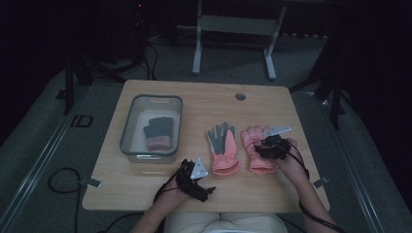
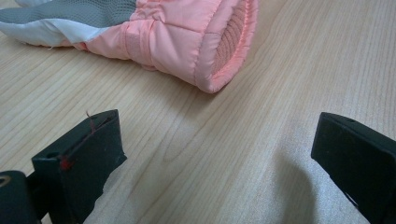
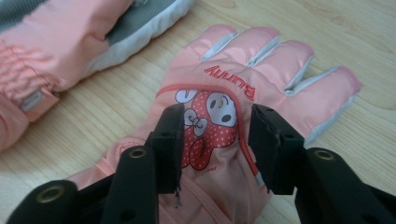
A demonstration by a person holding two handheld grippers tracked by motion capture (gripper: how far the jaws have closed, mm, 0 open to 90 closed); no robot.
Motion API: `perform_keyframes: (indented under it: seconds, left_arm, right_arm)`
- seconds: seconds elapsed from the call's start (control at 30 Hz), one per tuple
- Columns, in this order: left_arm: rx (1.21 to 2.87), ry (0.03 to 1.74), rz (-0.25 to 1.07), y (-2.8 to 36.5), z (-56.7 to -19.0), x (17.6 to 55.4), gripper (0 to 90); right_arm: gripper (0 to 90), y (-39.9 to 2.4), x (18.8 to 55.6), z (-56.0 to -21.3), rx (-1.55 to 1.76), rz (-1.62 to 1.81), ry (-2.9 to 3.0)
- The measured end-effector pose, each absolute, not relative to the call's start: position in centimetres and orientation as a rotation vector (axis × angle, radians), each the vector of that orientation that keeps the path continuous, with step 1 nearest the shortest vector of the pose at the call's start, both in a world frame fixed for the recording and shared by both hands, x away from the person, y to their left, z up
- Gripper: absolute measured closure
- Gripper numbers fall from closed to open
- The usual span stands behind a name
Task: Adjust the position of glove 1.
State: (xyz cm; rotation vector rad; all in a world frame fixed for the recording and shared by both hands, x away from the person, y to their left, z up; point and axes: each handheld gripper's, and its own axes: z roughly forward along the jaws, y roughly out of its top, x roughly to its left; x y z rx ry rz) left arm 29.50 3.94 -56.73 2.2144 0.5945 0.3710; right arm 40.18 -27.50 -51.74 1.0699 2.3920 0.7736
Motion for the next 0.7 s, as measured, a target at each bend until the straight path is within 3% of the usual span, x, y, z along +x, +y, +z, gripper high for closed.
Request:
perform_keyframes:
  seconds: [0.23,0.5,0.7]
  left_arm:
    - [2.210,0.593,0.372,3.9,-56.7,29.5,1.8]
    - [2.216,0.593,0.371,3.9,-56.7,29.5,1.8]
    - [2.219,0.592,0.374,3.9,-56.7,29.4,1.8]
  right_arm:
    - [50.6,-27.2,40.2,-52.4,1.048,0.755,2.401]
    - [78.9,-26.4,40.1,-52.8,1.219,0.747,2.295]
    - [85.6,-26.2,40.0,-51.3,1.330,0.771,2.203]
